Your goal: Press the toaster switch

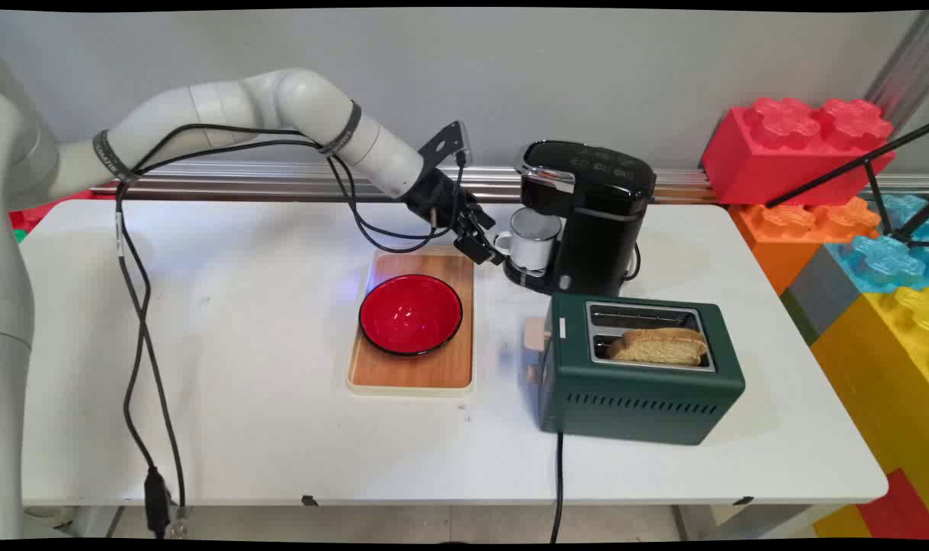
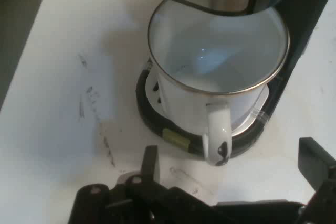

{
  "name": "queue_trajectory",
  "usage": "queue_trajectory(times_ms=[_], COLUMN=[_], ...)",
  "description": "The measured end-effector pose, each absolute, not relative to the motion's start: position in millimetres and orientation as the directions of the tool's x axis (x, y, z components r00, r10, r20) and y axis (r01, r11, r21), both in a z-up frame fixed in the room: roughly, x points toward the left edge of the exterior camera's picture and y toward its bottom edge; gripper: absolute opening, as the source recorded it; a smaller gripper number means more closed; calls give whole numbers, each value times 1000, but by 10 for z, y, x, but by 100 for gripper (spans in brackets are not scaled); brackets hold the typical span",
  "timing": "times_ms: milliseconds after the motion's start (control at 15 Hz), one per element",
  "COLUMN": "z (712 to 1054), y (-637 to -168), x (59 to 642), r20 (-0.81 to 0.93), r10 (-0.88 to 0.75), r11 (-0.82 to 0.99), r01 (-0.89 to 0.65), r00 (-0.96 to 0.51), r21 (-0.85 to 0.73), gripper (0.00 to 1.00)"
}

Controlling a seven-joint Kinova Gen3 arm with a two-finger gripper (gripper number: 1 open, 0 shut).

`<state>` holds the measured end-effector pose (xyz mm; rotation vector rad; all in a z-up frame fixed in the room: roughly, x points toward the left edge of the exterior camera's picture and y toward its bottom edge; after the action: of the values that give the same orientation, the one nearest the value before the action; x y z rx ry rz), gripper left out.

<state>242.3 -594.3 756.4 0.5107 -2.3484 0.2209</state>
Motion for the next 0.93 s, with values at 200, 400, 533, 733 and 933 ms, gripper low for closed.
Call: queue_trajectory(times_ms=[200, 400, 533, 733, 933], z=[7623, 7721, 7818, 7975, 8175], y=[-5864, -5727, -5593, -5386, -5093], x=[2430, 2432, 2432, 2408, 2348], r20=[682, 680, 678, 678, 679], r10=[-311, -329, -340, -350, -359], r11=[901, 894, 891, 892, 897], r01=[-434, -449, -454, -452, -439], r00=[-662, -655, -652, -647, -641], r21=[-10, 0, 11, 29, 60], gripper=[100, 100, 100, 100, 100])
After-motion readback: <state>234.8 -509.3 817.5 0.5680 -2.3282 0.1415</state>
